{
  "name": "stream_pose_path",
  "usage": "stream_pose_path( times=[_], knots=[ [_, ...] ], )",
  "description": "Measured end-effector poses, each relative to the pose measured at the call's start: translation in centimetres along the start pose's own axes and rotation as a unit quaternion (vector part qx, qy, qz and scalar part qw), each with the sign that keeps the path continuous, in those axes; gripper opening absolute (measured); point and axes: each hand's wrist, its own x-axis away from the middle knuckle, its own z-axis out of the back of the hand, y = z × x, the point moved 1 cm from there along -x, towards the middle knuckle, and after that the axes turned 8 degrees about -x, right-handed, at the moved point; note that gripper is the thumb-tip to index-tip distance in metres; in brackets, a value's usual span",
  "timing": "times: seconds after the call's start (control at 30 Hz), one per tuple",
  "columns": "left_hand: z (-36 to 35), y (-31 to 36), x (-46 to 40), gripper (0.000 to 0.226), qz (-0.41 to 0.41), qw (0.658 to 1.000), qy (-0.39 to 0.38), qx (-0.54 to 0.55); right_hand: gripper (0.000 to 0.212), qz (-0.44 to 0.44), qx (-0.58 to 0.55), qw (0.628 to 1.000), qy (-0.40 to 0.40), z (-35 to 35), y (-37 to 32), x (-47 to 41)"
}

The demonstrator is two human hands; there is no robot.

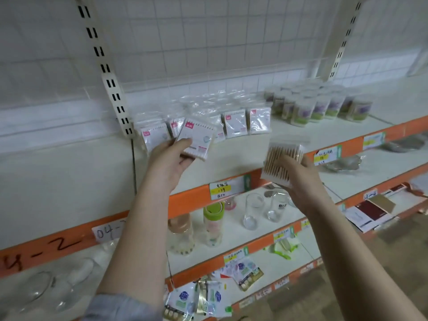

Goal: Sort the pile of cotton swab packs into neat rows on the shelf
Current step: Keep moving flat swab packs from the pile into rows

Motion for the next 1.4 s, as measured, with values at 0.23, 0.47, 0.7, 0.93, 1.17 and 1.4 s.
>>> stream_pose_path(
  times=[0.23,0.47,0.7,0.93,1.17,1.4],
  knots=[
    [-0.5,-0.6,-6.1,0.03,0.008,0.991,0.095,-0.093,0.03,0.011,-0.034,0.998,-0.056,-2.5,-2.2,-7.9],
    [0.6,-2.3,-8.5,0.012,-0.008,0.954,0.215,-0.206,0.021,-0.004,-0.019,0.992,-0.125,-4.1,-2.0,-11.8],
    [0.0,-2.7,-8.3,0.022,-0.012,0.849,0.26,-0.46,0.017,-0.033,-0.005,0.984,-0.174,-4.3,-1.5,-14.0],
    [-2.0,-2.1,-7.0,0.04,-0.011,0.712,0.339,-0.615,0.025,-0.033,-0.008,0.97,-0.24,-3.6,-1.2,-14.8],
    [-6.6,-0.1,-3.1,0.036,-0.1,0.807,0.273,-0.514,0.056,0.196,0.177,0.916,-0.301,-4.1,-1.0,-13.1],
    [-8.9,0.7,0.3,0.016,-0.09,0.905,0.123,-0.397,0.089,0.286,0.331,0.844,-0.311,-6.0,1.0,-10.9]
  ],
)
